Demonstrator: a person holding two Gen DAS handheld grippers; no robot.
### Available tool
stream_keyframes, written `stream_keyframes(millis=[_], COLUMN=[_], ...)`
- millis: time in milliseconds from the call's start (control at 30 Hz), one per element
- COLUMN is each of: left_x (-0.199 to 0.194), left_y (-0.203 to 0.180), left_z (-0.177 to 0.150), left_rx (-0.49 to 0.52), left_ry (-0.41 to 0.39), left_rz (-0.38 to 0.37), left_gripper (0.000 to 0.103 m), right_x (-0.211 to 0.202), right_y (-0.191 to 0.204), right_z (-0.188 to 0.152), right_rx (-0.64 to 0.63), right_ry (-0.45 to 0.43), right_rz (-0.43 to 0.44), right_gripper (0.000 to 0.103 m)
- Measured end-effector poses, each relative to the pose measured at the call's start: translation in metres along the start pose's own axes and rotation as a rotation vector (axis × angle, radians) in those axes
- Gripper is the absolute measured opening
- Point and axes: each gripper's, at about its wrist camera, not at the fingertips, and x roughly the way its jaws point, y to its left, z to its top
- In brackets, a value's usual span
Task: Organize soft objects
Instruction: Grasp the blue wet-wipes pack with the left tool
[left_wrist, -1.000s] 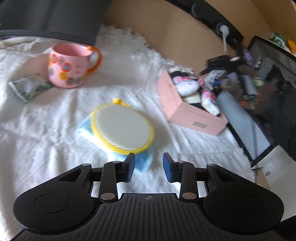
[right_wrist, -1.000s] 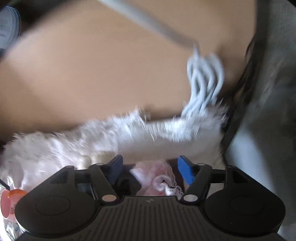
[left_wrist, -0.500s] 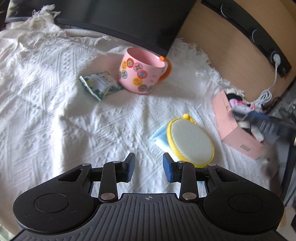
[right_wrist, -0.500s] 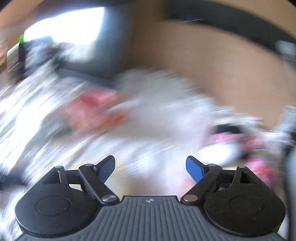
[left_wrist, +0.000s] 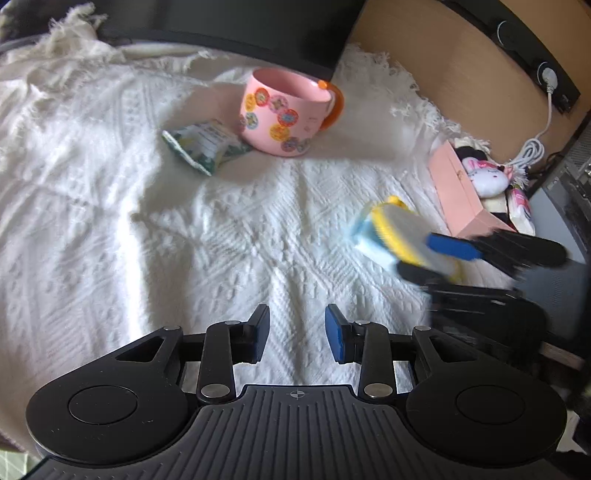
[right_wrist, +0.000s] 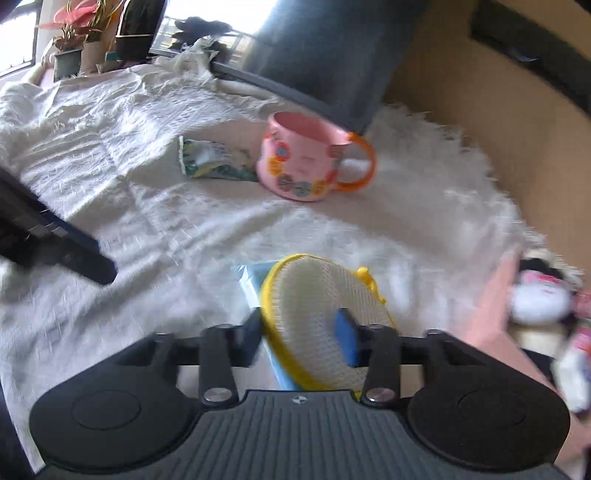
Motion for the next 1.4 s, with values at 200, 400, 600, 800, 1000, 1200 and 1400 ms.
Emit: stream_keyframes(millis=[200,400,600,800,1000,1200,1400], left_x=[0.036,0.061,0.071,0.132,0.147,0.106,0.052], left_y=[-0.024,-0.065,-0.087,-0.105,-0.092,-0.056,-0.055], left_z=[0.003,0.021,0.065,0.113,0.104,0.064,0.034], left_rx=[0.014,0.107,0.218,0.271,0.306,0.281,0.395], left_ry=[0.072,0.07,-0.012,0.055,0.173,0.207,0.097], left_rz=[-0.092,-0.133,-0.164,-0.236,-0.265,-0.287,-0.257], left_gripper=[0.036,0.036,0.036,0.036,0.035,0.035,0.035], right_x=[-0.04,-0.066,-0.081,-0.078,-0.085,-0.069,-0.059], right_y=[-0.027,-0.057,-0.083,-0.09,-0.094,-0.104,-0.102], right_z=[-0.047,-0.086,-0.115,-0.127,-0.128,-0.134,-0.142], right_rx=[0.027,0.134,0.353,0.473,0.494,0.525,0.552], right_ry=[0.063,0.159,0.153,0.16,0.118,0.154,0.123], right_rz=[-0.147,-0.212,-0.19,-0.163,-0.175,-0.175,-0.212], right_gripper=[0.022,0.026,0.072,0.072,0.073,0.074,0.092])
